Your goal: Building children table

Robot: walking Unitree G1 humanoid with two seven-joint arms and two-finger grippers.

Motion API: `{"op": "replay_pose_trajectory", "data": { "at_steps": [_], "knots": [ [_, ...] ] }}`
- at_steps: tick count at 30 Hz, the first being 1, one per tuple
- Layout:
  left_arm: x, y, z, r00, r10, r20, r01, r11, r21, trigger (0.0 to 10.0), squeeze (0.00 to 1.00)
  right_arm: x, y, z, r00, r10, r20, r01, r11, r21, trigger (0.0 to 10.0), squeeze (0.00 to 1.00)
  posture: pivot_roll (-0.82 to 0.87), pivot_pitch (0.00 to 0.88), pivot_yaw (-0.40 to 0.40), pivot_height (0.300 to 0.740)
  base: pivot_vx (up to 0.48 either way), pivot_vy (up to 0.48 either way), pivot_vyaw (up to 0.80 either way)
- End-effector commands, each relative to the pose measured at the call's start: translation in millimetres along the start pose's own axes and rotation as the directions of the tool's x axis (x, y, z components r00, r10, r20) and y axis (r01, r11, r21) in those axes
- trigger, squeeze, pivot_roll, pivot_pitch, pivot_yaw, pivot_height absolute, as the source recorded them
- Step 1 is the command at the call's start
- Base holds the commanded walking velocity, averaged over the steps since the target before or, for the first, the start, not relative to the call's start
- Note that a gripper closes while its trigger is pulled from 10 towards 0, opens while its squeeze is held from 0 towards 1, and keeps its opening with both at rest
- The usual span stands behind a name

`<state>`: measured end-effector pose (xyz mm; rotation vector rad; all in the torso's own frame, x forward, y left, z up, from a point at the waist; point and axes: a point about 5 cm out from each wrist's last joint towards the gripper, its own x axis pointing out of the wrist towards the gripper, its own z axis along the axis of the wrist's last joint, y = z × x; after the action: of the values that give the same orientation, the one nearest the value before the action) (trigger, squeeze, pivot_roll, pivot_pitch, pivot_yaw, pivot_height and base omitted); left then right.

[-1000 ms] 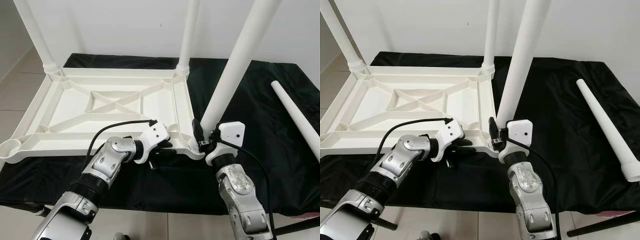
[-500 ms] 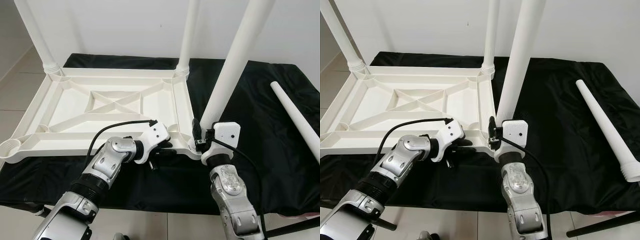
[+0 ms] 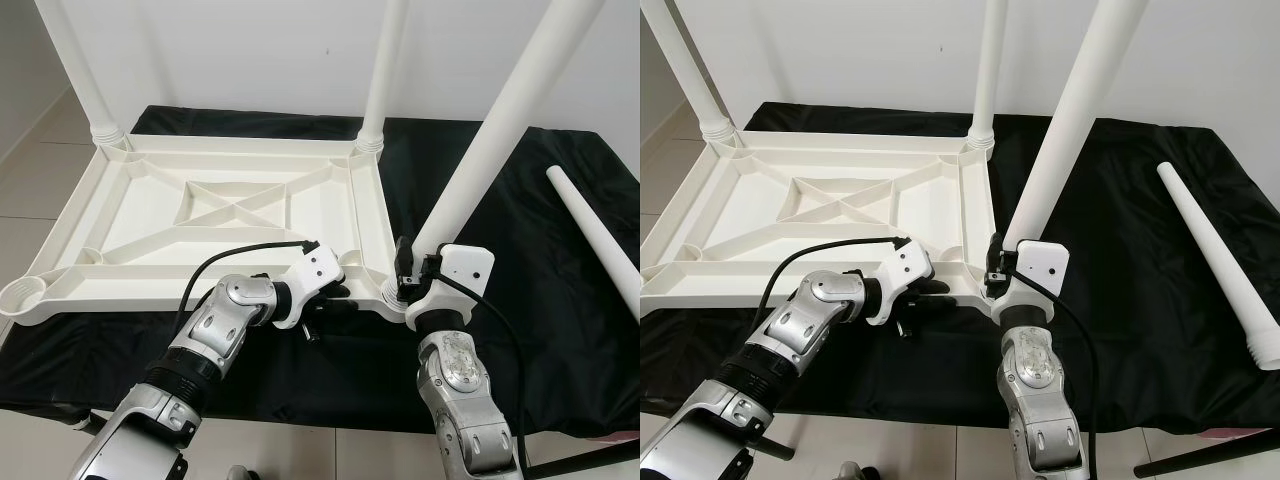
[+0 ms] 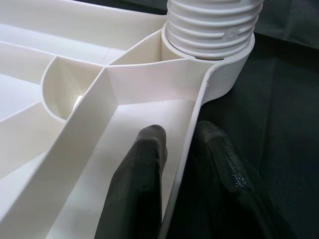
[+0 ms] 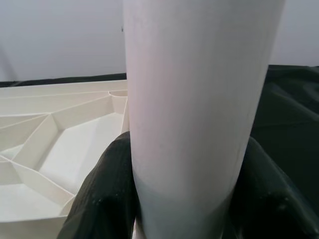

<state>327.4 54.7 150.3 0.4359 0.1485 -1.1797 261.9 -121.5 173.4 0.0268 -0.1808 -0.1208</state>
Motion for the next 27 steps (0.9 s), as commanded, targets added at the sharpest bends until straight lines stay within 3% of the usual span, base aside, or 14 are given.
{"op": "replay_pose_trajectory", "data": {
  "at_steps": [1, 6, 8, 14, 20, 27],
  "knots": [
    [-8.3, 12.1, 16.3, 0.997, 0.043, 0.061, -0.045, 0.998, 0.039, 10.0, 0.0, -31.3, -37.0, -83.0, 0.858, -0.265, -0.441, 0.177, 0.957, -0.232, 10.0, 0.0, -0.01, 0.162, 0.005, 0.74, 0.0, 0.0, 0.0],
    [-8.2, 12.7, 16.4, 0.997, 0.047, 0.061, -0.049, 0.998, 0.038, 10.0, 0.0, -29.7, -35.5, -80.4, 0.871, -0.263, -0.415, 0.167, 0.953, -0.253, 10.0, 0.0, -0.01, 0.163, 0.004, 0.74, 0.0, 0.0, 0.0],
    [-8.6, 13.4, 16.4, 0.997, 0.051, 0.061, -0.053, 0.998, 0.037, 10.0, 0.0, -28.0, -29.4, -78.9, 0.886, -0.203, -0.417, 0.129, 0.971, -0.199, 10.0, 0.0, -0.01, 0.164, 0.004, 0.74, 0.0, 0.0, 0.0],
    [-9.3, 14.4, 16.3, 0.997, 0.056, 0.06, -0.058, 0.998, 0.037, 10.0, 0.0, -25.4, -25.3, -78.4, 0.894, -0.1, -0.436, 0.037, 0.988, -0.151, 10.0, 0.0, -0.01, 0.164, 0.007, 0.74, 0.0, 0.0, 0.0],
    [-10.5, 15.7, 17.1, 0.996, 0.06, 0.062, -0.063, 0.997, 0.047, 10.0, 0.0, -22.0, -24.3, -77.7, 0.887, 0.043, -0.459, -0.099, 0.99, -0.099, 10.0, 0.0, -0.02, 0.162, 0.007, 0.74, 0.0, 0.0, 0.0],
    [-14.2, 17.3, 17.7, 0.997, 0.058, 0.058, -0.063, 0.995, 0.075, 10.0, 0.0, -22.3, -23.1, -77.7, 0.875, 0.132, -0.467, -0.189, 0.979, -0.076, 10.0, 0.0, -0.02, 0.161, 0.007, 0.74, 0.0, 0.0, 0.0]
  ]
}}
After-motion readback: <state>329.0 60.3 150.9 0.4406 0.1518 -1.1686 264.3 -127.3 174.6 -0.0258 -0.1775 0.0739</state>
